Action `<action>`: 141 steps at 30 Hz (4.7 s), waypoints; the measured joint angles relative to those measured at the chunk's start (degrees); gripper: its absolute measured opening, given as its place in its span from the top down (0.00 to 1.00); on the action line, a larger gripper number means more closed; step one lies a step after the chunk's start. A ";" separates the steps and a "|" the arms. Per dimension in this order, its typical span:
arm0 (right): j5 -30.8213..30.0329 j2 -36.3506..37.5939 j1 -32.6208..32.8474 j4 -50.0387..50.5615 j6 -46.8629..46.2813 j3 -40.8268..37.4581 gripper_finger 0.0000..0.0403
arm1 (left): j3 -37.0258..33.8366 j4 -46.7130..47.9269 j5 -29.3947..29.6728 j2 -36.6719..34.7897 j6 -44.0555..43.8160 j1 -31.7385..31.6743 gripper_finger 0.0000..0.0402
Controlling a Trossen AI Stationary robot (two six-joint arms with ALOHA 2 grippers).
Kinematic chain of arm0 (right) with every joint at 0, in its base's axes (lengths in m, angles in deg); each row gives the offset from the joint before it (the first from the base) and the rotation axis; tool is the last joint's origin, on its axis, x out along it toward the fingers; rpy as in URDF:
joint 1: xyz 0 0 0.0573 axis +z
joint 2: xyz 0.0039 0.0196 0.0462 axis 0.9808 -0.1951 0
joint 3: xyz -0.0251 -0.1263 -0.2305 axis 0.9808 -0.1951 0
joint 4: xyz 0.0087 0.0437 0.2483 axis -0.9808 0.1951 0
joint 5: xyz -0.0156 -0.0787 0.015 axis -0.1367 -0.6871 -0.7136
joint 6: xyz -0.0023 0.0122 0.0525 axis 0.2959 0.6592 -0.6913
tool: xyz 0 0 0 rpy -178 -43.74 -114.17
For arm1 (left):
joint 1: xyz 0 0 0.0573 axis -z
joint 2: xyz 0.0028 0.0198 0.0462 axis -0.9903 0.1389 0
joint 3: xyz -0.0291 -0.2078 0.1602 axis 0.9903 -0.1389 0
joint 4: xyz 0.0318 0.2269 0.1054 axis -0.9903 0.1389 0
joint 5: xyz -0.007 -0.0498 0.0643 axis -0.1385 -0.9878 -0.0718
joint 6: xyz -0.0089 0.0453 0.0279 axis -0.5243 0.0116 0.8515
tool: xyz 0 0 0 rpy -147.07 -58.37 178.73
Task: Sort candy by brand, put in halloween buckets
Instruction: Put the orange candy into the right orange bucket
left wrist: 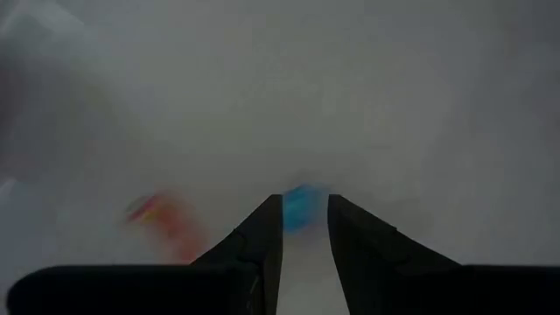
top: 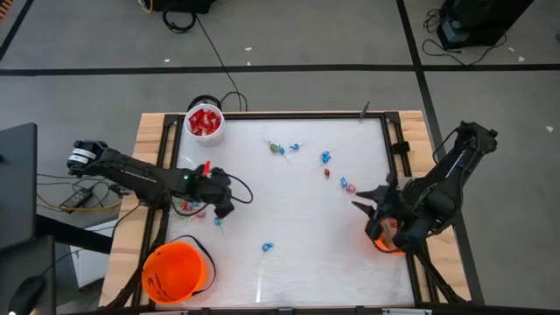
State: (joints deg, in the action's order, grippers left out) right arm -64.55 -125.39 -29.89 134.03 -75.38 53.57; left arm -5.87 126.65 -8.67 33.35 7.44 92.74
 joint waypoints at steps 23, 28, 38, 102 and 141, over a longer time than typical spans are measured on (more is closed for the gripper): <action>3.77 -7.35 -17.62 -12.84 18.08 -2.97 0.65 | -14.15 -9.67 -11.35 0.50 6.48 -20.81 0.70; 11.19 -7.37 -24.33 -27.73 27.65 -9.48 0.65 | -12.60 -8.94 -11.02 0.73 8.80 -21.61 0.89; 31.95 -7.39 -32.96 -69.37 46.53 -21.55 0.68 | -6.49 -13.29 -12.64 0.76 17.58 -20.13 0.98; 40.85 -13.32 -36.68 -93.46 63.48 -27.15 0.94 | 7.06 -69.67 -31.58 26.37 33.48 -8.47 0.74; 61.99 20.96 -15.41 -3.12 0.82 -12.79 0.94 | -6.97 -45.13 -14.73 5.13 23.19 -7.90 0.52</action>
State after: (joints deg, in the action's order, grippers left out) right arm -2.56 -104.43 -45.30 130.91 -74.56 40.78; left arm -12.84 81.52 -23.39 38.48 30.63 84.84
